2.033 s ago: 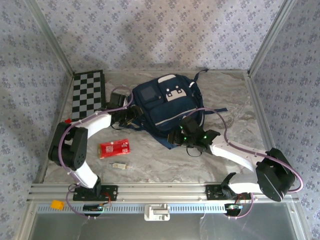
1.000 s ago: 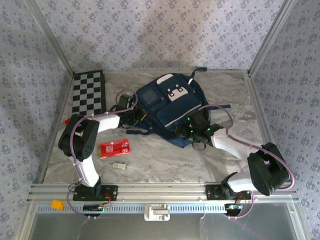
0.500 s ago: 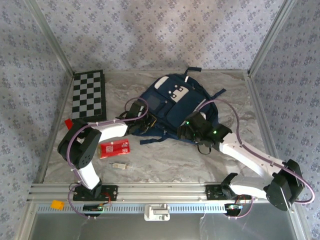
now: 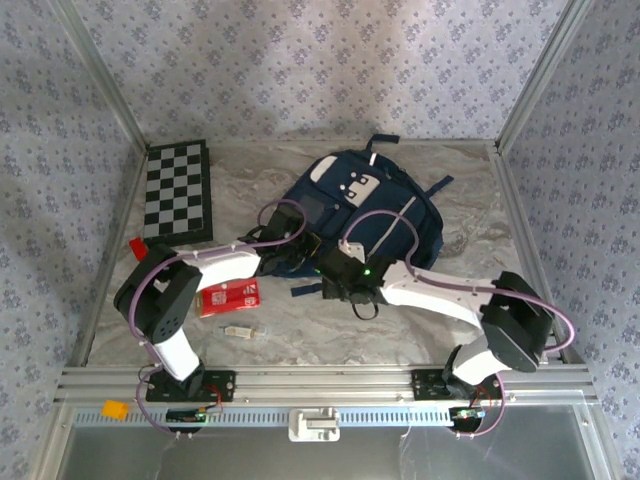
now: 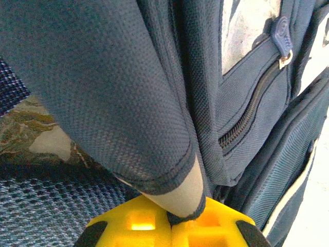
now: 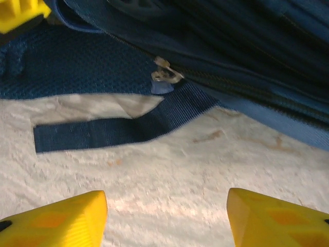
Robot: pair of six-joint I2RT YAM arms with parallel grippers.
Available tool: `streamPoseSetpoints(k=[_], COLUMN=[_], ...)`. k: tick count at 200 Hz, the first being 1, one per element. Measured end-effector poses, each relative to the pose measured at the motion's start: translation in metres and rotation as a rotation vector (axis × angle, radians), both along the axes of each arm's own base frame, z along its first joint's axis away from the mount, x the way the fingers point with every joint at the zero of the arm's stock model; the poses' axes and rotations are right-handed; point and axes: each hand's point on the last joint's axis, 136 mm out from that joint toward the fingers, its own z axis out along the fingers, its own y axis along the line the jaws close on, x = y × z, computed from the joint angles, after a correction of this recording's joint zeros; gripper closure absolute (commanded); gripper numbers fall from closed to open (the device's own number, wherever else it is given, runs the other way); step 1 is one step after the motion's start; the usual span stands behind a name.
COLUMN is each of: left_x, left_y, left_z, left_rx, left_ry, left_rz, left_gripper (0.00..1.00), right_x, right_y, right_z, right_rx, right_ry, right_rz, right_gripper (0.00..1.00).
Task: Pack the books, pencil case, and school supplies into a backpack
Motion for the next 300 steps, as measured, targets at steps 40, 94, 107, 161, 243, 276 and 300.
streamPoseSetpoints(k=[40,94,107,161,243,276,300], left_x=[-0.001,-0.006,-0.007,-0.007,-0.01,-0.009,-0.009], left_y=[-0.001,-0.005,-0.006,-0.006,-0.009,-0.008,-0.007], left_z=[0.003,0.007,0.008,0.009,0.009,0.009,0.008], left_rx=[-0.011,-0.027,-0.029,-0.033,-0.031,-0.025,-0.016], left_ry=[-0.001,-0.011,-0.013,-0.015,-0.017,-0.021,-0.025], left_rz=[0.004,-0.004,-0.007,-0.01,-0.017,-0.013,-0.015], left_gripper=[1.0,1.0,1.0,1.0,1.0,1.0,1.0], right_x=[0.02,0.036,0.038,0.046,0.061,0.06,0.056], right_y=[0.007,-0.001,-0.003,-0.006,-0.016,-0.015,-0.015], right_z=[-0.001,-0.005,-0.007,-0.01,-0.013,-0.014,-0.017], right_rx=[-0.007,-0.037,-0.045,-0.055,-0.068,-0.071,-0.066], right_ry=[-0.08,-0.162,-0.174,-0.202,-0.204,-0.193,-0.181], right_rz=[-0.077,-0.182,-0.201,-0.234,-0.254,-0.233,-0.214], right_gripper=[0.56,0.6,0.61,0.69,0.82,0.92,0.99])
